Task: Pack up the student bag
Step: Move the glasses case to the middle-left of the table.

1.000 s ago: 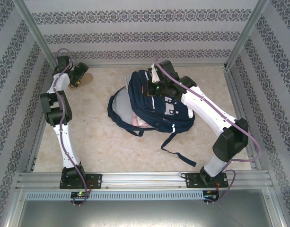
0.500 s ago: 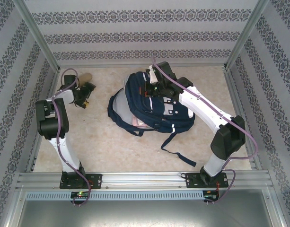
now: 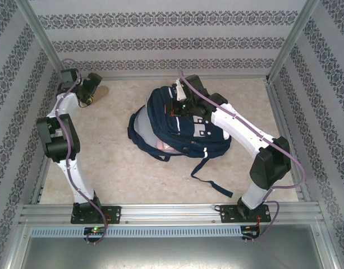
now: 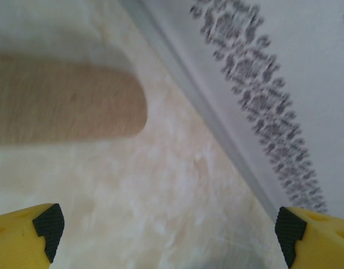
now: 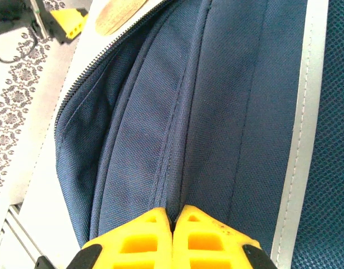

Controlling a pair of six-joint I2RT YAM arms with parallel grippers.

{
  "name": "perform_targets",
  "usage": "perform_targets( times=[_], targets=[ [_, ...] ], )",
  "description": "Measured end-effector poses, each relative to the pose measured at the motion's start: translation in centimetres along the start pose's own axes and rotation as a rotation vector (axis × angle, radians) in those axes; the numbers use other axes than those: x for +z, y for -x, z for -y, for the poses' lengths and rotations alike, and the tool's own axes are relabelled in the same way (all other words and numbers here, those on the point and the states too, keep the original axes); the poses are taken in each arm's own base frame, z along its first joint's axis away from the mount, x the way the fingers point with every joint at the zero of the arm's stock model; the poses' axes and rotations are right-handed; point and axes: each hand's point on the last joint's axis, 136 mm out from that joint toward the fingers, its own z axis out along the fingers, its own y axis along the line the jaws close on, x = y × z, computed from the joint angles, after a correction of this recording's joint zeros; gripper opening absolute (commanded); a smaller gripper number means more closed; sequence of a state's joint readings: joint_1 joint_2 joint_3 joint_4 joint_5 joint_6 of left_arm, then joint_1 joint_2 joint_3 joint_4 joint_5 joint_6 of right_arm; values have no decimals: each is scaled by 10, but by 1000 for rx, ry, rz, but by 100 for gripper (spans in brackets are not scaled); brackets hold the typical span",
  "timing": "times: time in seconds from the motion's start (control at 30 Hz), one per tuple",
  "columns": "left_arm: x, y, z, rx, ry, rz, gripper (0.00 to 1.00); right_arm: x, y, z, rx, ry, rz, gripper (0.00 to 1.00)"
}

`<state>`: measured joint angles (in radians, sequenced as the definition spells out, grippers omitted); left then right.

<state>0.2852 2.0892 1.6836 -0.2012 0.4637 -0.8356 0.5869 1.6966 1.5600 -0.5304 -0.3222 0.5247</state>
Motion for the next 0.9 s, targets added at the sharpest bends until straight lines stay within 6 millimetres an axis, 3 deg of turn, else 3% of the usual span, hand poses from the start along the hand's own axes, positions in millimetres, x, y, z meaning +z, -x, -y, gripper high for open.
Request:
perform_targets(
  times=[0.1, 0.27, 0.43, 0.6, 0.9],
  targets=[
    [22, 21, -6, -8, -17, 14, 98, 0, 0, 0, 3, -2, 1, 0],
    [61, 44, -33, -34, 5, 12, 98, 0, 0, 2, 6, -11, 3, 0],
    [62, 63, -39, -8, 29, 30, 98, 1, 0, 2, 9, -21, 6, 0],
    [65, 50, -50, -19, 44, -8, 97, 1, 0, 2, 17, -21, 6, 0],
    [40, 10, -52, -52, 23, -49, 97, 13, -1, 3, 26, -11, -20, 0]
  ],
)
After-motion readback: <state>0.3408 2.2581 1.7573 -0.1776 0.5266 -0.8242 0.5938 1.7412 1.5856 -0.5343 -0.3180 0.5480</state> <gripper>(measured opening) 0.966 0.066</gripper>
